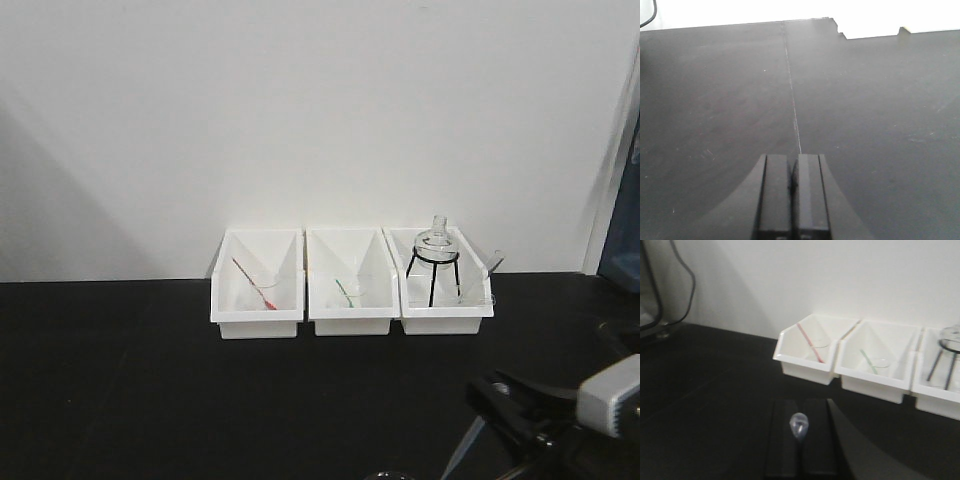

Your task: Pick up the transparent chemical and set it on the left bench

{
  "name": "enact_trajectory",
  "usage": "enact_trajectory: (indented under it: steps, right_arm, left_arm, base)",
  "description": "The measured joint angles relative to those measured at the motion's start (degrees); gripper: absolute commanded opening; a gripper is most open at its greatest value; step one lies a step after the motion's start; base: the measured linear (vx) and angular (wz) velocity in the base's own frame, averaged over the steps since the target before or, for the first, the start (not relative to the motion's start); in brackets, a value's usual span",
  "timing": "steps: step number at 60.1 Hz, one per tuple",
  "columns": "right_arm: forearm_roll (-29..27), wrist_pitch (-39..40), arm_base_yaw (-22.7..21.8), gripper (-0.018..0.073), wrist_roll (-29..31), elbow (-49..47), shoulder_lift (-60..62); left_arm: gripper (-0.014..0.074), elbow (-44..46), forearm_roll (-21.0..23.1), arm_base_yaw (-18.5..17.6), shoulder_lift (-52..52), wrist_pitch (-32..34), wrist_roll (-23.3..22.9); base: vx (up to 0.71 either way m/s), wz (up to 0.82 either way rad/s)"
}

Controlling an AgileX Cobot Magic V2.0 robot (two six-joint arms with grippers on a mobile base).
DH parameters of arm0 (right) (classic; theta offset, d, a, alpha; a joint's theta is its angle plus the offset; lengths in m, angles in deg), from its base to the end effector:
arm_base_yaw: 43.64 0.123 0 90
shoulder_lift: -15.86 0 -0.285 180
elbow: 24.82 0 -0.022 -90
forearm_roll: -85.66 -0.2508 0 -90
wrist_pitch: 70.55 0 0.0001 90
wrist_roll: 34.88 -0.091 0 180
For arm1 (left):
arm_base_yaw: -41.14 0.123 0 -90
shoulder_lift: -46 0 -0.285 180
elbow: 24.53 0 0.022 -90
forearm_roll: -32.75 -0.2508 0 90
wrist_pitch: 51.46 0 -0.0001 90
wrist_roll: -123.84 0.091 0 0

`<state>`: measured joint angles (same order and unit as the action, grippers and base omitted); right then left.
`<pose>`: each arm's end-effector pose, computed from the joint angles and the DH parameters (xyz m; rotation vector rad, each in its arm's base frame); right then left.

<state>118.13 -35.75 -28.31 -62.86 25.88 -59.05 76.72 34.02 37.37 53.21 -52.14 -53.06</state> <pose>0.2133 0.0873 0.2620 -0.4520 1.6165 0.4658 0.0566 -0.0038 0.2036 0.0741 1.5104 -0.0273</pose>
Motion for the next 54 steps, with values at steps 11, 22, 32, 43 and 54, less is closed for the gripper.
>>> enact_trajectory:
  steps: [11, 22, 32, 43, 54]
  right_arm:
    - [8.37, 4.36, 0.0, -0.0001, -7.03, -4.47, -6.74]
    - [11.37, 7.39, 0.0, -0.0001, -9.96, -5.32, -10.47]
    - [13.12, 7.39, 0.0, 0.0008, -10.75, -5.32, -13.95]
    - [13.19, 7.29, 0.0, 0.0146, -10.8, -5.32, -17.27]
    - [13.24, 7.16, 0.0, 0.0424, -10.8, -5.35, -18.33]
  left_arm:
    - [-0.0004, 0.0, 0.0, 0.0, 0.0, 0.0, 0.0]
    - [-0.0004, 0.0, 0.0, 0.0, 0.0, 0.0, 0.0]
    - [-0.0004, 0.0, 0.0, 0.0, 0.0, 0.0, 0.0]
    - [-0.0004, 0.0, 0.0, 0.0, 0.0, 0.0, 0.0]
    - [-0.0004, 0.0, 0.0, 0.0, 0.0, 0.0, 0.0]
  base:
    - [0.0, 0.0]
    - [0.0, 0.0]
    - [0.0, 0.0]
    - [0.0, 0.0]
    - [0.0, 0.0]
